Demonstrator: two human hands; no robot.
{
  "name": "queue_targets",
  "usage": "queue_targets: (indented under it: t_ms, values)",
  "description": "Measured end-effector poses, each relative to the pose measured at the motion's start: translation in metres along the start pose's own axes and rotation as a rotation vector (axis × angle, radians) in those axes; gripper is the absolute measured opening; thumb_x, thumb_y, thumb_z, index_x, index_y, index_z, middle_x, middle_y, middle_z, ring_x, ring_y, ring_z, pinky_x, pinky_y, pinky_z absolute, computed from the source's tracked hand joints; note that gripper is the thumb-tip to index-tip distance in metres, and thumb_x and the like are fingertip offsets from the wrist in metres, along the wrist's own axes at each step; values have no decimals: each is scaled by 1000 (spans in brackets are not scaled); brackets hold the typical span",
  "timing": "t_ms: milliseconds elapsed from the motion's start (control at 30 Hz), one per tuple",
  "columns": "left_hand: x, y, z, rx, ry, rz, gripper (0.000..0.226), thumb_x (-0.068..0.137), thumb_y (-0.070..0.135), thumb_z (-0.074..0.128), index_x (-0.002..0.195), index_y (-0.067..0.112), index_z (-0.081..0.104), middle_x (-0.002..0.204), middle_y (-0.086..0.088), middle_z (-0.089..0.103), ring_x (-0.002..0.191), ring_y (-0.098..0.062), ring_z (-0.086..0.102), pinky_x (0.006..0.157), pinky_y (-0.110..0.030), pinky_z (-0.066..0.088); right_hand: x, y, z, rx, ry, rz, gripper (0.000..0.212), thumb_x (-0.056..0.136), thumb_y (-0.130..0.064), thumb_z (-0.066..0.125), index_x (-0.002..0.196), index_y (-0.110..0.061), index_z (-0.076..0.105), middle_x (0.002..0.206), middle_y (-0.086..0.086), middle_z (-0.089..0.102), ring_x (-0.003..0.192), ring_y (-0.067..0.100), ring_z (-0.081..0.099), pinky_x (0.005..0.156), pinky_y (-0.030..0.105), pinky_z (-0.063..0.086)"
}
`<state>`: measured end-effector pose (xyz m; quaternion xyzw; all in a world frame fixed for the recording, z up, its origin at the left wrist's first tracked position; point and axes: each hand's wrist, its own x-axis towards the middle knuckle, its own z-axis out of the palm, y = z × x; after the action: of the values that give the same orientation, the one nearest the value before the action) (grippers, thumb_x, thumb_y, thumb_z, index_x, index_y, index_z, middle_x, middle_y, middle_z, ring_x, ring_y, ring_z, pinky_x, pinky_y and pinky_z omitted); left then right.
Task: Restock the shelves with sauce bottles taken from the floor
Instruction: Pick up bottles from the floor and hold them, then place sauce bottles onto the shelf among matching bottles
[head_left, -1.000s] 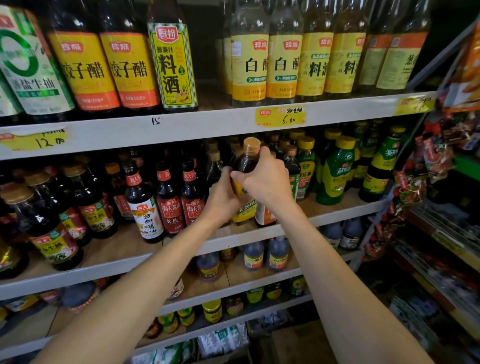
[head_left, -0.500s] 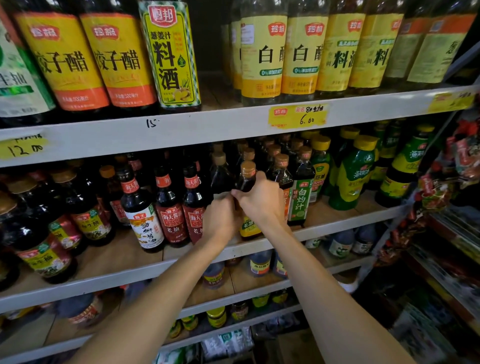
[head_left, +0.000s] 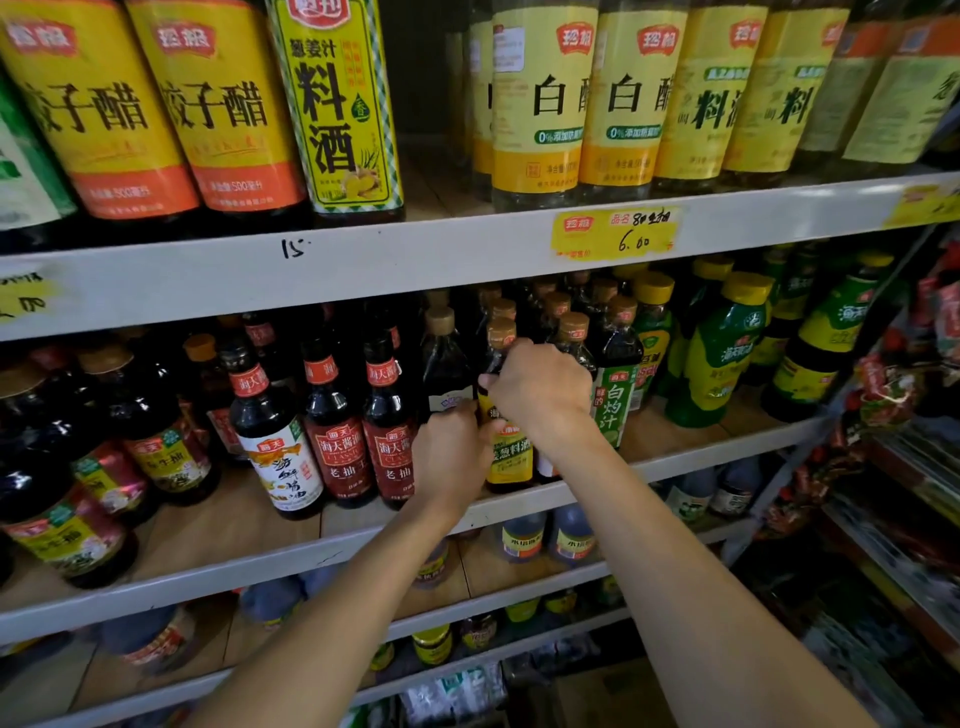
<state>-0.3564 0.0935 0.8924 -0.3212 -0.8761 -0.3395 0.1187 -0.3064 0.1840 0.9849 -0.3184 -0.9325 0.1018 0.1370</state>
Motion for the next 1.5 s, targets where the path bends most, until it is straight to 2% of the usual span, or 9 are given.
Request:
queue_targets:
  t_ms: [300,500,667,767,900,1067,1167,1333,1500]
  values:
    - [-3,12,4,119,31,77,28,90,29,62,86,1,61,70,-19,68,59,-40,67,48,-33,41,-9,21,16,420,-57,-12,37,100,-31,56,125,-9,43,104,19,68,97,42,65,70,41,47]
    - [-9,2,4,183,39,130,34,91,34,64,106,4,61,76,-13,70,63,-34,69,49,-30,40,-28,38,37,510,128,-89,64,99,-20,57,154,-13,25,81,8,70,70,26,65,56,36,48]
    - [-33,-4,7,37,9,190,22,96,31,58,85,12,59,75,-5,66,60,-22,61,48,-25,34,-88,61,70,763,448,281,18,94,-10,58,97,-27,51,78,-12,58,72,15,61,54,22,40]
    - [-83,3,34,15,-180,398,14,94,23,58,82,16,59,82,-6,65,64,-23,59,49,-26,32,-148,89,110,896,431,598,21,91,-8,60,84,-28,56,78,-8,62,76,14,62,69,34,49]
    - [-179,12,110,-41,-659,548,15,94,24,53,87,14,60,97,-9,62,89,-33,61,67,-39,46,-242,159,189,866,332,960,11,90,-9,57,93,-15,65,93,12,72,92,34,66,84,45,53]
    - [-342,-23,228,3,-1124,549,17,97,26,47,88,18,59,101,-5,63,94,-30,61,69,-35,45,-398,260,320,705,81,1351,25,90,-14,52,106,-7,71,108,20,71,104,38,65,84,40,51]
    - [-447,-74,299,88,-1320,516,18,97,21,46,94,14,62,104,-9,66,96,-31,62,69,-34,42,-505,297,416,653,-122,1490,16,91,-9,50,89,-5,66,102,26,70,97,41,64,72,37,45]
    - [-569,-157,425,153,-1457,431,20,97,14,50,108,8,66,110,-18,68,105,-36,61,78,-37,41,-634,344,561,648,-295,1613,24,94,-10,55,73,-22,50,74,-2,55,67,15,53,65,31,39]
    - [-645,-202,549,218,-1407,314,23,93,16,52,111,18,66,112,-16,68,103,-36,61,71,-32,41,-680,391,686,635,-263,1635,13,87,-2,57,96,-11,60,92,4,61,88,24,58,74,38,42]
